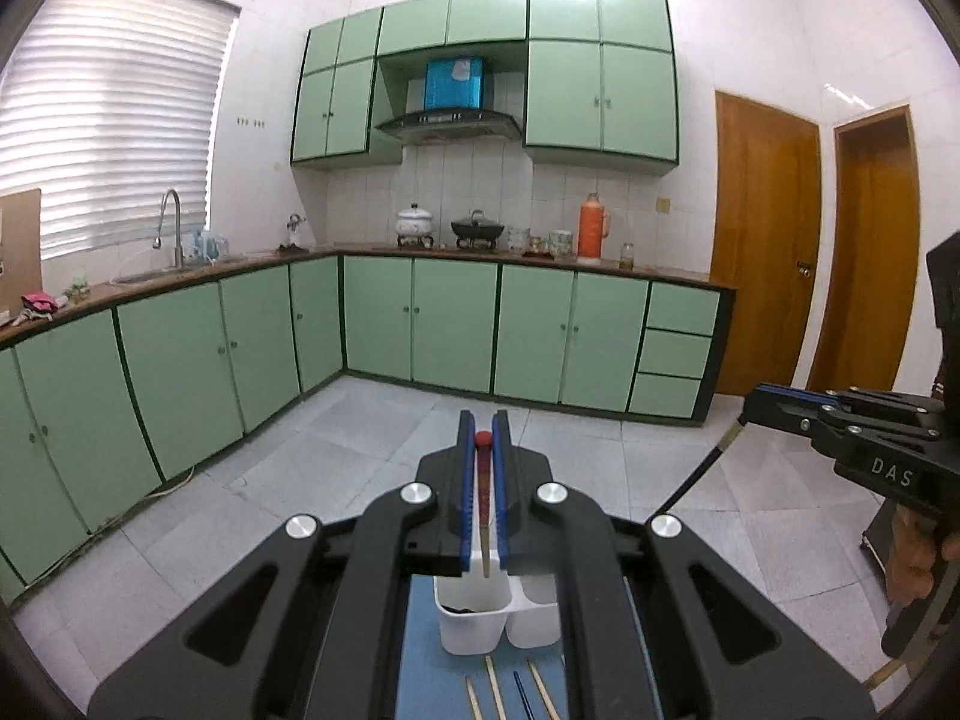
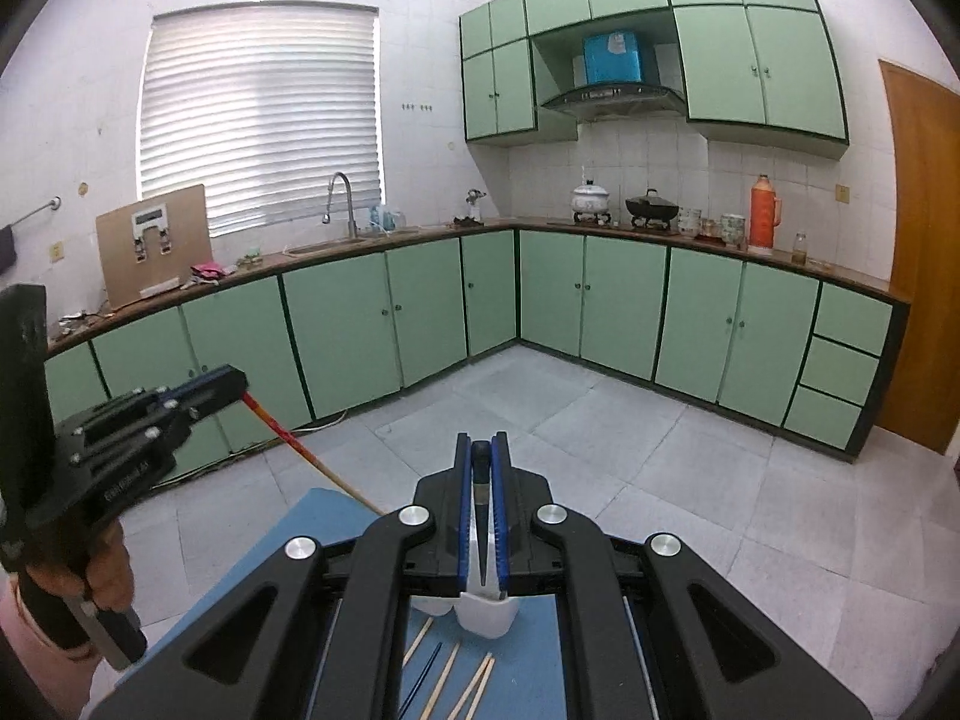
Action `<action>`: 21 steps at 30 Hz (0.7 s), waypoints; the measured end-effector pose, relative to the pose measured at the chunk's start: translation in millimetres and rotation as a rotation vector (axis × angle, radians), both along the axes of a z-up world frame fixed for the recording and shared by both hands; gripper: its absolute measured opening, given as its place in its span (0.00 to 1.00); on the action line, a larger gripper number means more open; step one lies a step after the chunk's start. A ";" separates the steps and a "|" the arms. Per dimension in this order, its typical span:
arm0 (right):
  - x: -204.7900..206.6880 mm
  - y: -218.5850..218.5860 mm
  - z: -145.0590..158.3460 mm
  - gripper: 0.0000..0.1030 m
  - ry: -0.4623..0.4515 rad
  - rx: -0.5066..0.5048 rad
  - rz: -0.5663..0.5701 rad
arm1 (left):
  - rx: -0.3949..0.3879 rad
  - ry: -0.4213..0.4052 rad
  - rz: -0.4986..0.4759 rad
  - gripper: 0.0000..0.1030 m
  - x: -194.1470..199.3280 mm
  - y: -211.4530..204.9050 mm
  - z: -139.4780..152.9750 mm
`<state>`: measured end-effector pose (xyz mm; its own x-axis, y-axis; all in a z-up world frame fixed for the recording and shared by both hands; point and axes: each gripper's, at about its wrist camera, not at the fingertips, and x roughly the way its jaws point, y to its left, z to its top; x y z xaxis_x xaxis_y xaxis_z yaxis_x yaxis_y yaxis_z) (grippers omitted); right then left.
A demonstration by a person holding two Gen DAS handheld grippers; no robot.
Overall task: Organize utensils
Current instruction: 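Lift both chopsticks and carry them over the white holder, then open both tools to drop the chopsticks into the holder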
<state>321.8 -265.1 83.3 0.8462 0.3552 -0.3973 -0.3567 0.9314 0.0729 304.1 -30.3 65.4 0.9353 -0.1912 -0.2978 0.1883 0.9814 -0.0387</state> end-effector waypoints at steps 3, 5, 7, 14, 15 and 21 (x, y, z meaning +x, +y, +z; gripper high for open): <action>26.9 7.8 -17.3 0.06 0.037 0.000 0.004 | 0.015 0.046 0.003 0.04 25.3 -5.4 -20.9; 37.5 11.3 -29.2 0.06 0.061 0.002 0.007 | 0.016 0.080 -0.002 0.04 38.6 -7.5 -32.4; 49.5 14.4 -42.0 0.06 0.087 0.005 0.009 | 0.024 0.114 -0.001 0.04 53.8 -9.8 -46.4; 69.1 20.2 -76.8 0.06 0.142 -0.002 0.002 | 0.033 0.182 -0.003 0.04 78.1 -8.9 -77.6; 71.1 20.4 -82.0 0.06 0.151 -0.007 0.000 | 0.036 0.192 -0.002 0.04 80.8 -8.6 -82.4; 74.1 20.1 -97.6 0.06 0.183 -0.004 0.010 | 0.047 0.234 -0.003 0.05 86.2 -5.9 -96.7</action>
